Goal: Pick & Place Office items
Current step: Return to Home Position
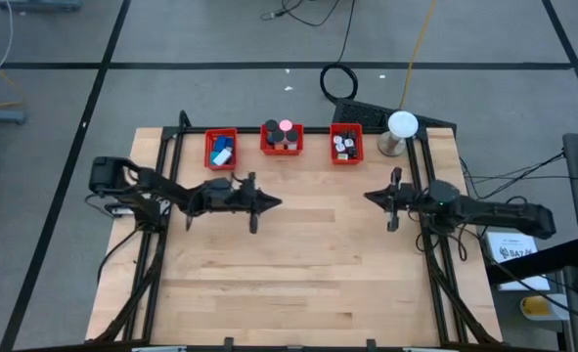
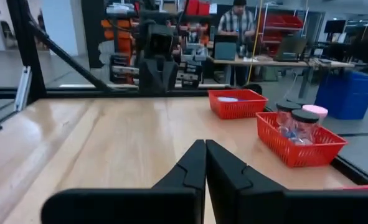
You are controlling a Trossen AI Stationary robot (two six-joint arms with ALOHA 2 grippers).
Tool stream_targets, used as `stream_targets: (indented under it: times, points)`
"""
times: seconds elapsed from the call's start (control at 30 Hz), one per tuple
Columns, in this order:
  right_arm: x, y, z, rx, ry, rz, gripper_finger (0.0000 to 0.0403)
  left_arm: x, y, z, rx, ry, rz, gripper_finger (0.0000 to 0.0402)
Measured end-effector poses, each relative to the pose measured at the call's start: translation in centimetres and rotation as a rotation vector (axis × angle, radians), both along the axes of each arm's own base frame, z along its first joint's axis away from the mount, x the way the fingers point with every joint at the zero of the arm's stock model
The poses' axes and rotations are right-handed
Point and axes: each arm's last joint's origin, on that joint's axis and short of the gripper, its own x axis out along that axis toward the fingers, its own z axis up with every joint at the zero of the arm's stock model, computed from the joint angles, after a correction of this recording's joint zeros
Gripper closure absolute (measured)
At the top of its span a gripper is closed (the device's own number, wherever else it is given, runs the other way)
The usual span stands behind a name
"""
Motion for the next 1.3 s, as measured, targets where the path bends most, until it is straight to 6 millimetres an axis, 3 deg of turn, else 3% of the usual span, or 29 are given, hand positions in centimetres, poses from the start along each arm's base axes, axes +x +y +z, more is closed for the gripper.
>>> stream_targets:
  times: [0.2, 0.47, 1.3]
  points:
    - [-1.1, 0.2, 0.3, -0.018, -0.057, 0.000, 0.0403, -4.6, 0.2, 0.1, 0.035, -0.033, 0.063, 0.0393]
    - [-1.1, 0.2, 0.2, -0.023, -0.044, -0.001, 0.0403, -11.0, 0.3, -0.3, 0.063, -0.182, 0.142, 0.0392]
    - [-1.1, 0.1, 0.4, -0.037, -0.067, -0.008, 0.0403, -12.5, 0.4, 1.7, 0.132, -0.213, 0.219, 0.0397]
